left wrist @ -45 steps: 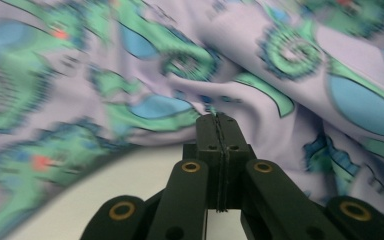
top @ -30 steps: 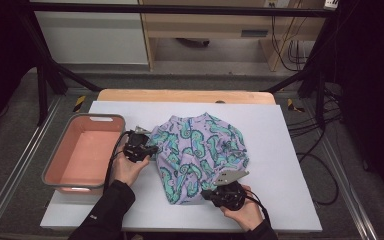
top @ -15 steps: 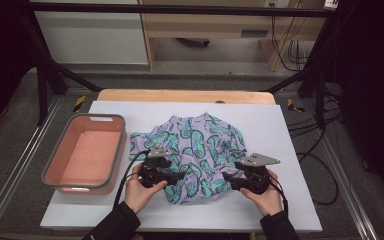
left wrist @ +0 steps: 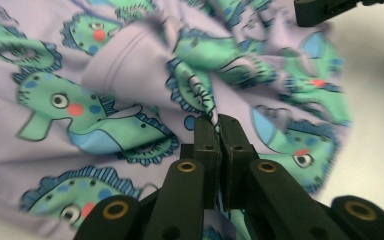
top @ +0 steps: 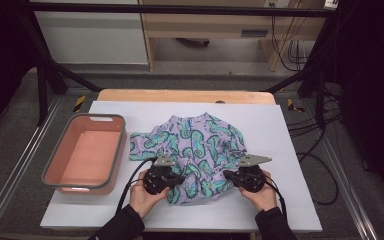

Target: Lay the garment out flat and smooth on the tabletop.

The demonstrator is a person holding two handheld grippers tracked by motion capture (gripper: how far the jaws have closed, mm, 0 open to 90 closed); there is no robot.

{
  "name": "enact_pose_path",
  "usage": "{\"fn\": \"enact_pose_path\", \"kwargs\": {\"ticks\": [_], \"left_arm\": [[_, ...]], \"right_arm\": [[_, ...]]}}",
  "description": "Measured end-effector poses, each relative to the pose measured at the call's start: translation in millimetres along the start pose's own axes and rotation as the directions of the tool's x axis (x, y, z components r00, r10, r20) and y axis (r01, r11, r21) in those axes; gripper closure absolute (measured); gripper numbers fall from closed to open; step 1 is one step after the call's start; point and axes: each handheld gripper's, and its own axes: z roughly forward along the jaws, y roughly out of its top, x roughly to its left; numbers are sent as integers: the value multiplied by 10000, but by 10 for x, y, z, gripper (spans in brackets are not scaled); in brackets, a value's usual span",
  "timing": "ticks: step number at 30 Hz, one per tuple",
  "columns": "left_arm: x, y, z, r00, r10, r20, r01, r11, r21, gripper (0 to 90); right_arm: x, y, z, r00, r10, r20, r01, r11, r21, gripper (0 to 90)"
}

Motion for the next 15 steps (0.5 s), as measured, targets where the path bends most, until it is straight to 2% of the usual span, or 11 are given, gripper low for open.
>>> {"fn": "enact_pose_path", "kwargs": {"ticks": [2, 4, 8, 11, 15], "left_arm": [[-46, -20, -110, 9995, 76, 299, -71, 9998, -171, 875], [-104, -64, -195, 9980, 204, 599, -189, 9995, -250, 875], [-216, -213, -234, 9971, 547, 537, -546, 9985, -47, 869], [-237, -346, -194, 9977, 428, 531, -424, 9991, -88, 863], [-250, -431, -132, 9982, 395, 441, -399, 9992, 69, 860]], "right_arm": [[-2, -6, -117, 9999, 139, -24, -140, 9998, -160, 900], [-2, -33, -233, 9999, 63, 88, -61, 9998, -207, 900], [18, -114, -334, 9999, 146, 16, -146, 9996, -257, 900], [98, -80, -246, 9991, 173, -397, -193, 9986, -491, 781], [309, 67, 33, 9947, -257, -992, 198, 9980, -600, 612]]}}
